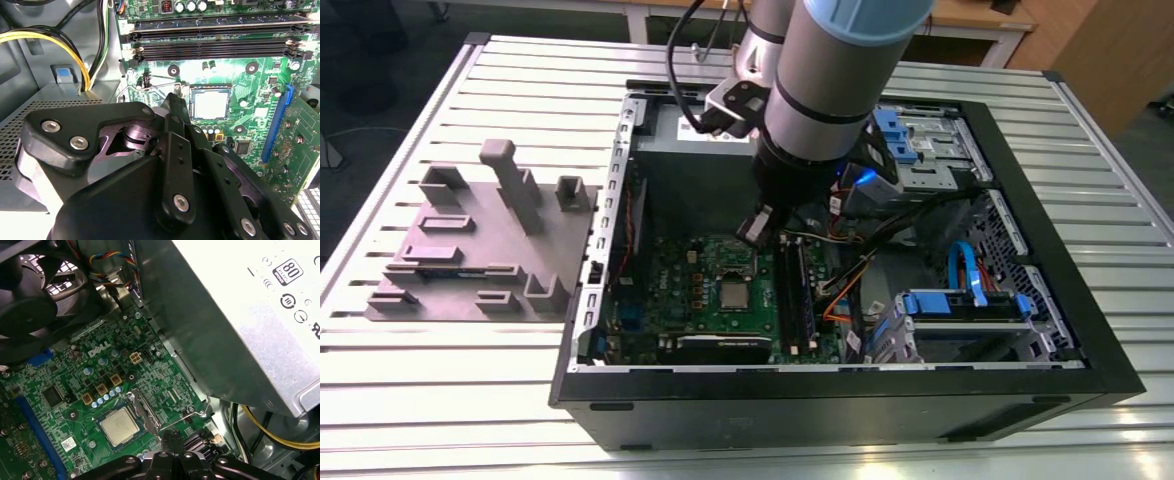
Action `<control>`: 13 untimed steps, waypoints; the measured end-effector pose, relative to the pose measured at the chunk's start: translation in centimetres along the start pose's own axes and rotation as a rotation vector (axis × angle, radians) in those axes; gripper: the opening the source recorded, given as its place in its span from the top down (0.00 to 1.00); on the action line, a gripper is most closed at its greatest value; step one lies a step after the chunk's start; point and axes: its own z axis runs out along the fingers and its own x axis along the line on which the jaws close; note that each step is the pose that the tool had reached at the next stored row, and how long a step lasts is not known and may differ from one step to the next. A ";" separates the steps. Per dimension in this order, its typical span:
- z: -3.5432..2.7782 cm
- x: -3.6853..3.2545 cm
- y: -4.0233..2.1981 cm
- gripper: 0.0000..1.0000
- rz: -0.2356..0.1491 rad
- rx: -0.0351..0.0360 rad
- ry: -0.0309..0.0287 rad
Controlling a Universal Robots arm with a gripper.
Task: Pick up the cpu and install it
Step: 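Close the cpu cover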
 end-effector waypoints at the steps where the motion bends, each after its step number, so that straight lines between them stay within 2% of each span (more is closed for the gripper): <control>1: 0.00 0.03 -0.02 0.90 0.000 0.0000 0.0000; 13: -0.04 0.33 -0.22 0.90 0.000 0.0000 0.0001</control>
